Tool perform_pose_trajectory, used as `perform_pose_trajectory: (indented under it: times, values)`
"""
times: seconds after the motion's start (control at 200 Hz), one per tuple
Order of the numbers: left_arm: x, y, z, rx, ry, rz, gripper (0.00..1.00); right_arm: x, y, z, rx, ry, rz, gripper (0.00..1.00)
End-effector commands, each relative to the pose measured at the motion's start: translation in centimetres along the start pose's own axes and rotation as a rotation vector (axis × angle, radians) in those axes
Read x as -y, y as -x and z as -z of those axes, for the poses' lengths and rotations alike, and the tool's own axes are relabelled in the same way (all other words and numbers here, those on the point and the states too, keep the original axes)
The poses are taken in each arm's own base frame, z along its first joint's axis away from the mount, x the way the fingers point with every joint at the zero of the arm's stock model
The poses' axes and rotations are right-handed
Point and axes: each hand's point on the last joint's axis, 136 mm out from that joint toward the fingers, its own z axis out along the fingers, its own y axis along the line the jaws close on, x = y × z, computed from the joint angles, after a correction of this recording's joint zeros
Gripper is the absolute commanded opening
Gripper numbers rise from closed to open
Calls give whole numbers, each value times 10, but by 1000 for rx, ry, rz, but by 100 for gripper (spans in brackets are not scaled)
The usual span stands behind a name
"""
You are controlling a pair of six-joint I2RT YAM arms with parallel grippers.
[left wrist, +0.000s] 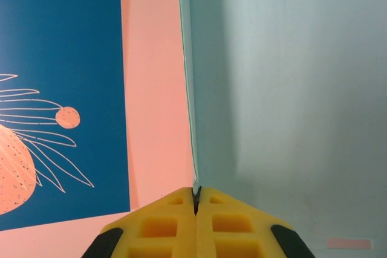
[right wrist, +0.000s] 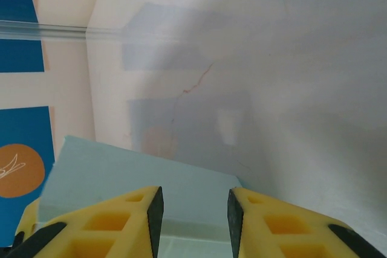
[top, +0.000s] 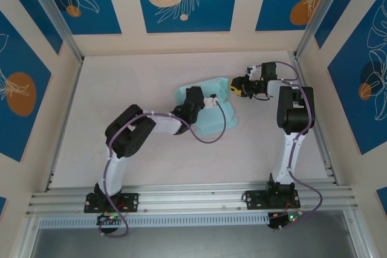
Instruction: Fold the paper box
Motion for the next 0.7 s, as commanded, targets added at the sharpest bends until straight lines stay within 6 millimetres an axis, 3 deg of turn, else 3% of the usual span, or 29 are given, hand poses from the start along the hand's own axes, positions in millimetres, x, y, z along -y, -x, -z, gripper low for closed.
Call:
perform_pose_trajectory:
  times: [0.0,0.22,0.36,0.695]
  values:
    - [22,4,0,16,-40,0,0,-20,-12,-3,-26,79,-1,36]
    - [18,12,0,45,-19,6,0,-52,-4,-13,-55,133,17,36]
    - [15,15,-1,50,-8,13,0,-59,-9,-22,-68,89,16,35]
    - [28,14,1,65,-64,19,0,-34,-24,-25,-42,41,67,33]
